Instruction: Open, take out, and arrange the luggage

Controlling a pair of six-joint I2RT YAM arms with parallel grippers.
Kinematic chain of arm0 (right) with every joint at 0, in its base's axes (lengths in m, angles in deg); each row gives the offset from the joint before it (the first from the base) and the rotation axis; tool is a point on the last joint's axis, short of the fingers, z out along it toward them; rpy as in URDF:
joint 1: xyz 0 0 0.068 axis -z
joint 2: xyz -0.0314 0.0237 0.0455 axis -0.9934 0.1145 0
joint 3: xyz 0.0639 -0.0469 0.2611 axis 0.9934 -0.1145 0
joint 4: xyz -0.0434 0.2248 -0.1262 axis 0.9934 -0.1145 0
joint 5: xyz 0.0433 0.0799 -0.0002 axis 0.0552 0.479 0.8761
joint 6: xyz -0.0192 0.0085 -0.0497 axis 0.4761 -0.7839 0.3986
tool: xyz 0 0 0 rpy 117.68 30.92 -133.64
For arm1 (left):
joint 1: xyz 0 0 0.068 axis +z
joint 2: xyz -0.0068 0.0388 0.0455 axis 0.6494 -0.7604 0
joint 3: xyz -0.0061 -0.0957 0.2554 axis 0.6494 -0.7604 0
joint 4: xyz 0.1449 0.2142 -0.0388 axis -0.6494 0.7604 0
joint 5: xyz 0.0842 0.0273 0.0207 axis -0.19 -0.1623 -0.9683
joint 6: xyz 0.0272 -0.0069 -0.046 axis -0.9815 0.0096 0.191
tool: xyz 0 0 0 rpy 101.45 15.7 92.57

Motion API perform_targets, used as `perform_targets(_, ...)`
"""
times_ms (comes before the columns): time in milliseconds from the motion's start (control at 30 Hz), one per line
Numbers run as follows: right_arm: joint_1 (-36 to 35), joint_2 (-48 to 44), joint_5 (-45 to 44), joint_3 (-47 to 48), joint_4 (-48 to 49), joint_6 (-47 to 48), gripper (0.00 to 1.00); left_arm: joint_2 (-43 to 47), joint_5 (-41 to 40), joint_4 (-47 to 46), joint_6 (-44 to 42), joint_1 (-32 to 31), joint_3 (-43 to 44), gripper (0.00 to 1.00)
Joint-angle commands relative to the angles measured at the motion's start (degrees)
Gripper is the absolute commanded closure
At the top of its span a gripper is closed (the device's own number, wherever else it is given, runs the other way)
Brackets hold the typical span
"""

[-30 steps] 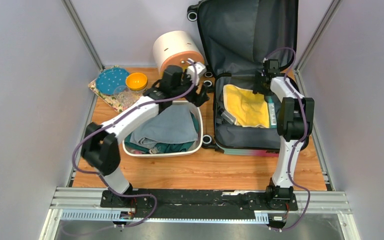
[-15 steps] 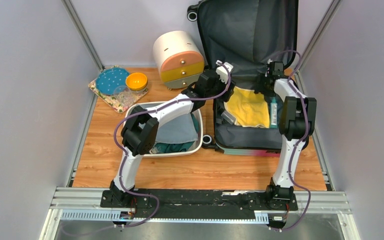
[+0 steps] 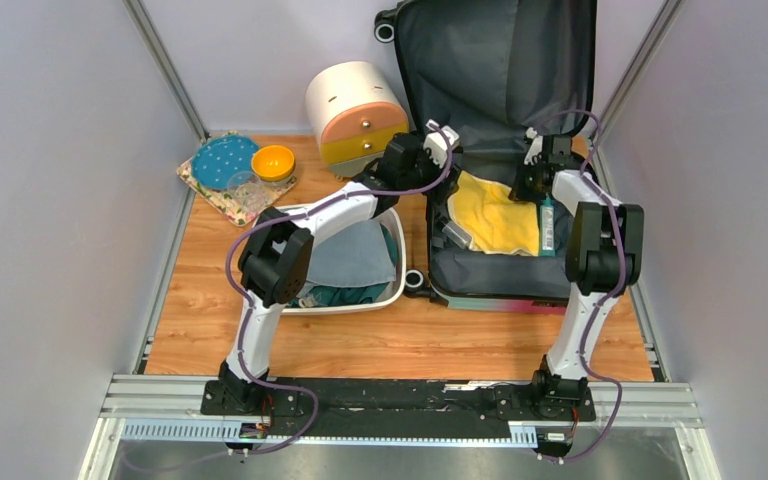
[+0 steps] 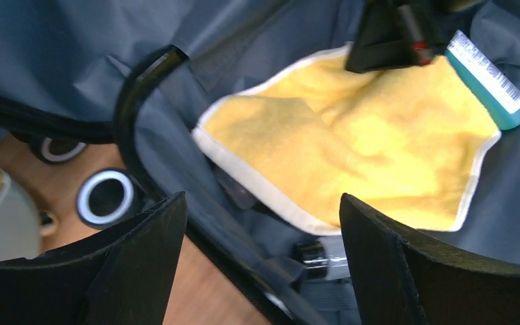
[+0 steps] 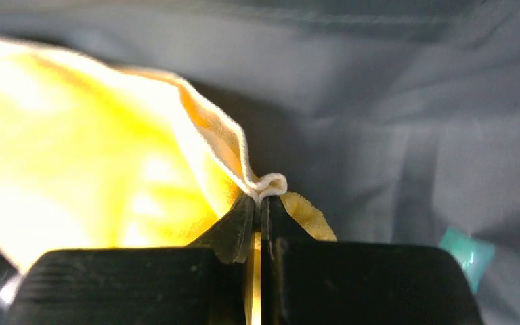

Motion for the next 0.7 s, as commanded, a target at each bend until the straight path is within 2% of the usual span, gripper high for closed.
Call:
perform_targets(0, -0.32, -11.4, 8.59, -4.52, 2.27, 8.08, 1.0, -0.79, 7.38, 1.31, -7.12, 2.39, 5.04, 0.1)
perform_targets(167, -0.32, -17.47, 15.62, -9.36, -0.63, 16.23, 1.0, -2.37, 11.06, 0.53, -11.77, 2.39, 4.87, 0.1)
perform_targets(267, -0.32, -20.46, 21.07, -11.03, -4.23, 20.46, 1.0, -0.72, 14.93, -3.85, -16.43, 2.39, 0.23, 0.09)
perform_targets(400, -0.67, -23.19, 27.75, -11.82, -13.8, 34.14, 1.0, 0.7, 21.79, -4.67, -24.17, 2.39, -3.22, 0.09)
perform_targets(533, -0.84, -26.35, 29.0, -14.63, -23.81, 45.31, 1.0, 2.02, 25.83, -3.18, -31.2, 2.39, -5.33, 0.08)
perform_targets(667, -0.84, -31.53, 29.87, -18.32, -27.35, 52.29, 1.0, 3.51, 27.78, -2.99, -41.9, 1.78, -9.1, 0.05)
